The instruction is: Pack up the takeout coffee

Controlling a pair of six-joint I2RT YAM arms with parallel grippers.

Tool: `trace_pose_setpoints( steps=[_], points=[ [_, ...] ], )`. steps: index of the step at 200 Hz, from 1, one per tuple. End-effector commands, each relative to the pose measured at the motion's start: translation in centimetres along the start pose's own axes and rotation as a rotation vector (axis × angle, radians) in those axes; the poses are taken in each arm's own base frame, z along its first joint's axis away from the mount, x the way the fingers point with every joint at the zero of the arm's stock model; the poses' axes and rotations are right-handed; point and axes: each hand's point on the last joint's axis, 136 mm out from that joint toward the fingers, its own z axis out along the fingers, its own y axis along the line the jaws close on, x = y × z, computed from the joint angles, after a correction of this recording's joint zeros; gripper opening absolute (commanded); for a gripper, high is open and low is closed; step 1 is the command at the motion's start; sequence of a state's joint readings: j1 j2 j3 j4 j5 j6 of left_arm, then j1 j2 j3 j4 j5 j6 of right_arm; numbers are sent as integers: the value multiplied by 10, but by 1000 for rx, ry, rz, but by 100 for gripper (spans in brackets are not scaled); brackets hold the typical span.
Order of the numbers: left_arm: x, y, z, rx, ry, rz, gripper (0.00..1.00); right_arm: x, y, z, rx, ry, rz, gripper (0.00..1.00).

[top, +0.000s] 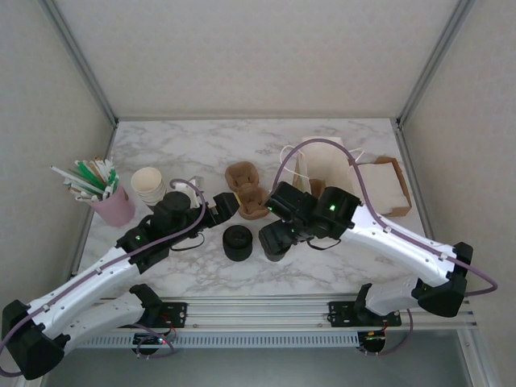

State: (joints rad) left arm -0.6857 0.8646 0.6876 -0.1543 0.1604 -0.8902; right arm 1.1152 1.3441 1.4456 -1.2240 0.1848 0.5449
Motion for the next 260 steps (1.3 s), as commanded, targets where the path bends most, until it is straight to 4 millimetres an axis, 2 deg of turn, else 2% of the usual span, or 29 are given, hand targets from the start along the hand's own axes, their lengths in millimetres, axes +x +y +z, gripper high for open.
trace_pose_setpoints(
  steps=[1,79,109,163,260],
  points=[
    [1,2,2,6,-4,15,100,5,-7,11,69,23,40,99],
    [1,9,2,-5,-7,4,100,-3,5,53,131,105,-12,96],
    [0,8,2,-1,-8,4,100,-5,2,67,132,136,4,90],
    [0,8,2,-2,-8,4,100,-4,3,83,86,179,28,87],
    [-1,7,2,-1,-8,5,100,3,-10,102,150,242,31,83]
  ],
)
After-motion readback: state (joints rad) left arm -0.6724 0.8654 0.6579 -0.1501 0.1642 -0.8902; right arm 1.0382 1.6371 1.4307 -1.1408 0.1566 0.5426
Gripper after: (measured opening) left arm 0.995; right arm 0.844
